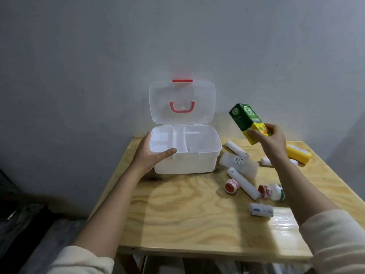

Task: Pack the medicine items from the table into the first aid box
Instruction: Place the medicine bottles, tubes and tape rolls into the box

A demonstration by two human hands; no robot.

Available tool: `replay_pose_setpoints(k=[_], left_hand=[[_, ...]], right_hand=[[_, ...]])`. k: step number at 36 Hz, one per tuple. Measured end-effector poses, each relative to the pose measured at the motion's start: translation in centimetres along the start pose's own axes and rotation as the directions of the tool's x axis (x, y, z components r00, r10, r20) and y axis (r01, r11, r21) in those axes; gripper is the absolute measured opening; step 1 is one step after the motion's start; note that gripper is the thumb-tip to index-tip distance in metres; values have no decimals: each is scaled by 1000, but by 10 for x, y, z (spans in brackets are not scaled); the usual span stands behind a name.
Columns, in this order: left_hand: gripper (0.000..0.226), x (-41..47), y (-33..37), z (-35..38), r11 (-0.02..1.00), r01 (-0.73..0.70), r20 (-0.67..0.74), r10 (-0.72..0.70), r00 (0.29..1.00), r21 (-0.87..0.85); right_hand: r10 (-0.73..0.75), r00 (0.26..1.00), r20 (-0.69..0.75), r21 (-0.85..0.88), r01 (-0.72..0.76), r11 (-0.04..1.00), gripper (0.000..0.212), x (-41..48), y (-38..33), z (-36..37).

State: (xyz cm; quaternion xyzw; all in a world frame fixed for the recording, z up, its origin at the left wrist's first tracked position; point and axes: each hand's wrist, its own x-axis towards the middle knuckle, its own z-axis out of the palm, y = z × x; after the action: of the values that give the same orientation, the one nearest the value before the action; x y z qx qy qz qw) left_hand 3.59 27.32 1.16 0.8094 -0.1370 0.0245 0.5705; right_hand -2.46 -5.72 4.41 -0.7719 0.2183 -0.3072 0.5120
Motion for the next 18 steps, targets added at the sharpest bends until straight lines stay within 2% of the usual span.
replay_pose_setpoints(k=[3,6,9,11,14,18], left_hand=[[94,2,4,-2,999,-11,17,10,1000,45],[96,5,8,-4,995,-16,17,14,1000,95],[93,10,9,-3,990,-28,23,25,999,138],[100,13,9,-3,987,-11,48,3,999,158],[111,16,8,-4,985,23,75,-36,997,172],[110,18,5,-5,987,19,90,-34,995,158]], right_hand=[[-52,983,177,5,52,999,56,-5,-11,3],[-111,924,365,-94,155,983,56,-8,-24,12],[-166,890,424,-214,277,937,59,-7,-40,25],[-197,874,445,-284,346,895,62,-6,-50,33],[-228,829,511,-402,465,789,65,-3,-67,42],[-191,778,598,-514,555,654,69,0,-82,56]])
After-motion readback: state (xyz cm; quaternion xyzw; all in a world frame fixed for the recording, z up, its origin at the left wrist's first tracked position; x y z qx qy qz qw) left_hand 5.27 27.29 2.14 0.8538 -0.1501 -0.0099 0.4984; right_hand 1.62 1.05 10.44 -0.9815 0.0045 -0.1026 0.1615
